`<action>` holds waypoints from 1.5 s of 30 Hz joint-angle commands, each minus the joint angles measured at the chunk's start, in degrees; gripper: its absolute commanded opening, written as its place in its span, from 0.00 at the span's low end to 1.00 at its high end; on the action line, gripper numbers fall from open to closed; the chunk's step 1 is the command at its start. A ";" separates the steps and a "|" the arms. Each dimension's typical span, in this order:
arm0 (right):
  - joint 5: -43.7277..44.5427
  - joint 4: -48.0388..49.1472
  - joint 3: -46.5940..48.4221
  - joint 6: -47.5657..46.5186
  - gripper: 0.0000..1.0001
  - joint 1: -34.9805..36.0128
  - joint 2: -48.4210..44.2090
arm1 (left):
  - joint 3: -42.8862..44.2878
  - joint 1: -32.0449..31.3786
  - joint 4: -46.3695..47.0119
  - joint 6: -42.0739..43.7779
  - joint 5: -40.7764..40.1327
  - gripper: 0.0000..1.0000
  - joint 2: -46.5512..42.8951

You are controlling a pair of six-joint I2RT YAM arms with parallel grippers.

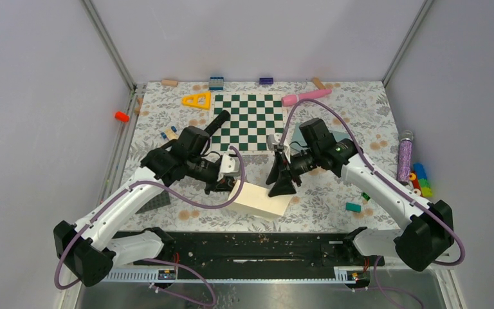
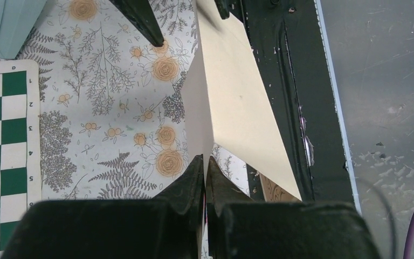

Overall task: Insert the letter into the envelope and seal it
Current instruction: Fold the letter.

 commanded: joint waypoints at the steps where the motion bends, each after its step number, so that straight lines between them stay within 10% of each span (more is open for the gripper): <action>1: 1.85 -3.07 0.75 -4.73 0.54 1.30 -0.04 | 0.78 0.65 -0.01 0.58 3.42 0.00 0.74; 25: 2.59 -10.05 4.08 -9.12 0.07 3.05 1.70 | 0.78 1.73 -0.17 1.04 4.33 0.01 1.66; 30: 3.39 -10.07 4.39 -8.93 0.00 3.02 0.77 | 0.73 1.81 -0.17 1.09 1.26 0.44 0.57; 45: 6.18 -9.97 3.72 -9.94 0.00 2.67 -3.10 | 2.48 19.66 5.97 -3.70 2.73 0.88 -7.63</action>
